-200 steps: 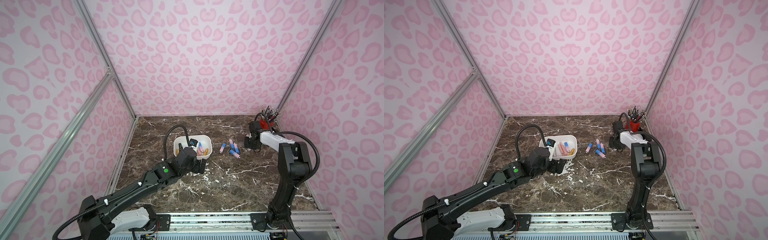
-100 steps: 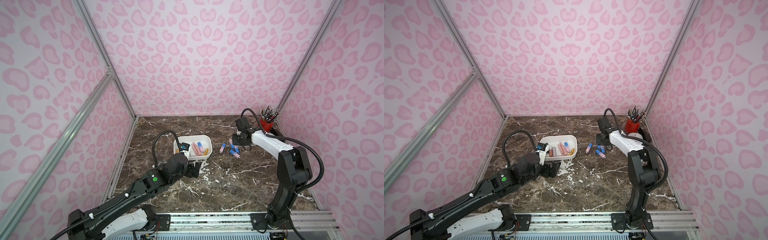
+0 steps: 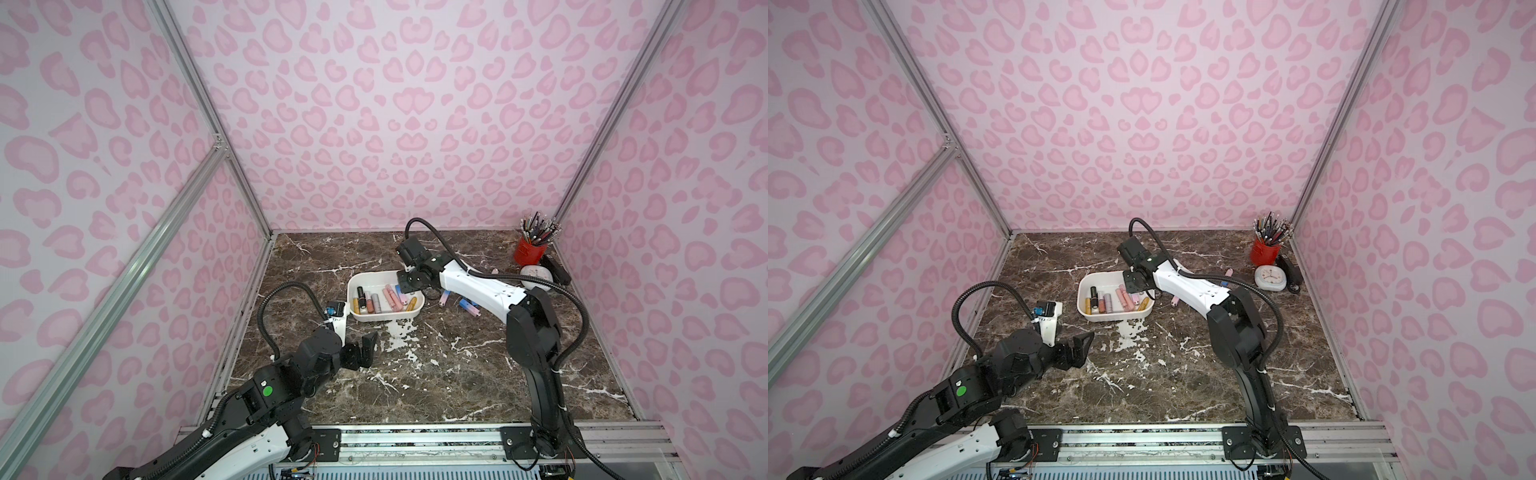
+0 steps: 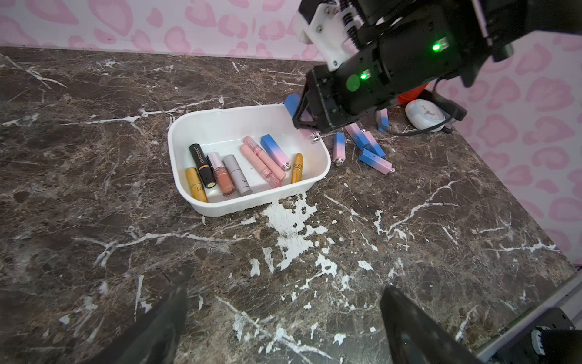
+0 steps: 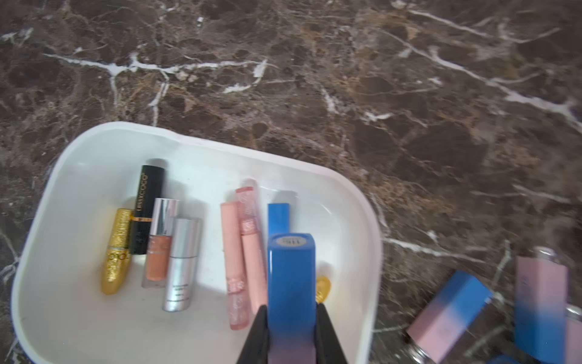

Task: Put the lipstick into the storage box
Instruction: Place the lipstick in the storage box.

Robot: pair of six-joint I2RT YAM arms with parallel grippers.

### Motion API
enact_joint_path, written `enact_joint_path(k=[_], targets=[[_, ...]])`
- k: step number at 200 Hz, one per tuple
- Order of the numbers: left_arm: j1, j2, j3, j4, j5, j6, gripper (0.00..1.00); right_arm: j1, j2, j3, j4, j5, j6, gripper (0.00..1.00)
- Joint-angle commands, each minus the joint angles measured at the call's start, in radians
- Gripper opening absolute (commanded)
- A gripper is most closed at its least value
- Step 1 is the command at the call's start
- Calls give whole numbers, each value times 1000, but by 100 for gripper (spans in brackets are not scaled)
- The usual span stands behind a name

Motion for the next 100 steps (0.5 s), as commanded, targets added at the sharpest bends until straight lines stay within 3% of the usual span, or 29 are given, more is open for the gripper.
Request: enact_joint_path(k=[1, 44, 74, 100], targets=[[-1, -22, 0, -29, -28, -24, 98, 32, 81, 79, -65, -9, 5, 12], [-1, -22, 6, -39, -30, -26, 98, 58, 177, 142, -86, -31, 7, 18], [-1, -1, 10, -33, -30, -25, 98, 59, 147, 107, -68, -34, -11, 28], [-1, 20, 16, -17, -23, -22, 98, 45, 85, 64, -56, -34, -24, 30]])
